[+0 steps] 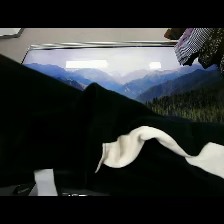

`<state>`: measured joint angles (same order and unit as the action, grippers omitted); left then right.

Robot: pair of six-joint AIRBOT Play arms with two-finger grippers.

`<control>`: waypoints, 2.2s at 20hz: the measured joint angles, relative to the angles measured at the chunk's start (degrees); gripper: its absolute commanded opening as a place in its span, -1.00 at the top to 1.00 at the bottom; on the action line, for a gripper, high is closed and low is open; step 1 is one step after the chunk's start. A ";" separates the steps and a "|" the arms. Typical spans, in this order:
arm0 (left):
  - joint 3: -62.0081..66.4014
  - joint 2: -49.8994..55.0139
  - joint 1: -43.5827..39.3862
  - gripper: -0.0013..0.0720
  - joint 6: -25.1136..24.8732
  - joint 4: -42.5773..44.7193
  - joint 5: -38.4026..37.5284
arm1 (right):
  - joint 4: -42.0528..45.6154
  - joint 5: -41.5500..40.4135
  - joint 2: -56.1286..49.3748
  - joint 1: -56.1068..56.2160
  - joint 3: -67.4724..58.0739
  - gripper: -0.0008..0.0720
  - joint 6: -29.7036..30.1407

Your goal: Fold the clothes and pants, and hang the long-sleeved shirts on hangers.

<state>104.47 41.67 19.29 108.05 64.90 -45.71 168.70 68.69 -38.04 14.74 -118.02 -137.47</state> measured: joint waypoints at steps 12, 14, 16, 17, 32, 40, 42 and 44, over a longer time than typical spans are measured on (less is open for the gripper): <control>-6.25 23.80 -5.75 0.86 -4.52 -2.27 -6.99 | -7.15 3.17 -26.97 -5.20 0.24 0.86 -10.82; -6.45 30.21 -7.91 0.86 -5.44 -2.67 -5.27 | -18.21 0.92 -32.81 -11.54 0.24 0.86 -13.33; -6.62 36.72 -9.92 0.86 -5.88 -2.93 -4.87 | -36.41 -1.11 -39.06 -18.34 0.26 0.86 -10.84; -6.62 39.52 -10.82 0.86 -6.03 -3.19 -4.61 | -45.53 -1.51 -42.05 -20.87 0.28 0.86 -7.41; -5.53 50.01 -9.09 -0.73 -6.27 -3.89 -22.49 | -87.36 15.80 -55.87 -26.64 7.48 -0.53 35.28; -23.98 33.94 0.50 -0.73 -6.05 2.56 -26.62 | -101.81 16.83 -42.47 -30.71 35.98 -0.55 47.32; -32.57 29.75 1.33 -0.73 -6.05 3.08 -25.86 | -108.06 13.66 -38.07 -30.97 48.30 -0.55 48.89; -39.85 26.45 1.68 -0.73 -6.08 3.50 -24.46 | -114.09 10.69 -34.51 -31.06 59.32 -0.55 50.82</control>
<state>64.62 68.12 20.97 101.97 68.40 -70.17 54.61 79.37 -72.55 -16.32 -58.70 -86.65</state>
